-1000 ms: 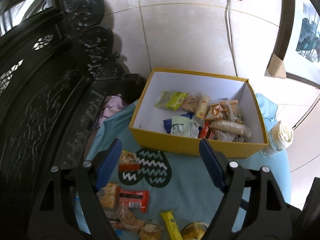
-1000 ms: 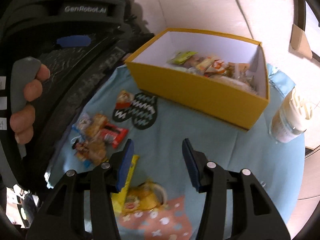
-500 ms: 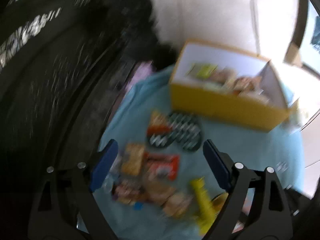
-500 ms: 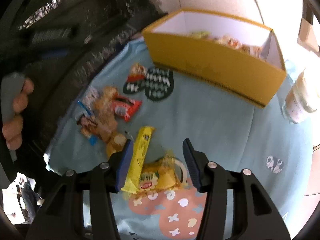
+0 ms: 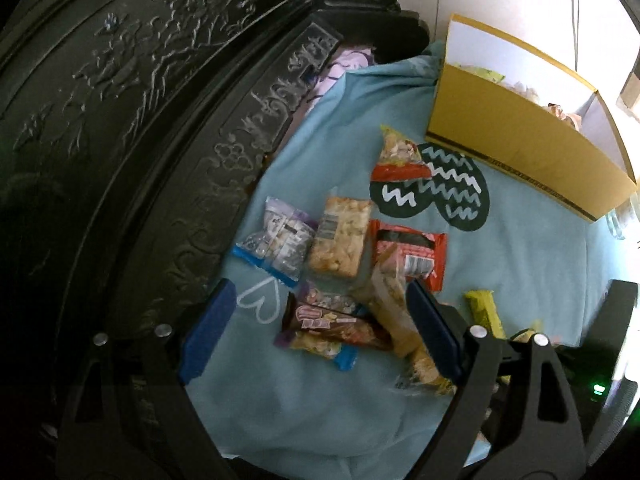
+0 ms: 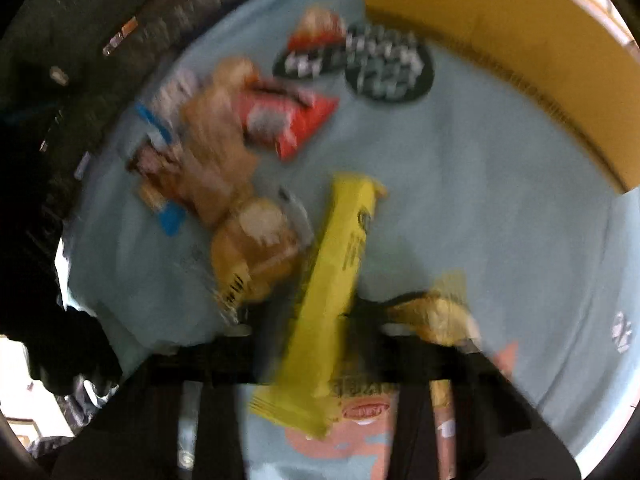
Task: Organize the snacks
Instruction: 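Grasp the yellow snack bar with the right tool while the left tool grasps the yellow chip bag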
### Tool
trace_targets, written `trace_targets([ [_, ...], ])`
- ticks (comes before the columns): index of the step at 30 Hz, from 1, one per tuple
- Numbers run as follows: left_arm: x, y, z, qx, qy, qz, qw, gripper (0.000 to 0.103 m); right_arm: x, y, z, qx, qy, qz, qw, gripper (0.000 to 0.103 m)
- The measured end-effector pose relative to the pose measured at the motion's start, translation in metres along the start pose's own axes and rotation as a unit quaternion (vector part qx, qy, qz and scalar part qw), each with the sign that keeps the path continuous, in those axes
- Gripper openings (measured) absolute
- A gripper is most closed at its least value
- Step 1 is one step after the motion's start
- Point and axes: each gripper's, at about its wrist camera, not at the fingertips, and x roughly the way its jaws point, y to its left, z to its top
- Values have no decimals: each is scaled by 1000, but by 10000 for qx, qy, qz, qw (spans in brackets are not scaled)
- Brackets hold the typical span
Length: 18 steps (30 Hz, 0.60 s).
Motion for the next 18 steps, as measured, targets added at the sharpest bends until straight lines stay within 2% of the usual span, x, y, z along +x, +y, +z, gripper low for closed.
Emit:
trace_targets([
  [5, 13, -16, -3, 175, 201, -245, 9993, 88, -48, -30, -3, 425, -576, 428, 9965, 21],
  [10, 31, -48, -4, 529, 428, -310, 9972, 88, -88, -75, -15, 894, -961, 204, 9911, 21],
  [13, 40, -62, -7, 547, 618, -350, 9960, 88, -103, -98, -32, 1156, -1056, 44, 9877, 21],
  [15, 38, -71, -11, 603, 620, -427, 9953, 88, -106, -105, -41, 1231, -1048, -1, 9868, 21],
  [18, 29, -94, -22, 974, 510, -622, 9920, 88, -106, -112, -55, 1336, -1013, -4, 9858, 22],
])
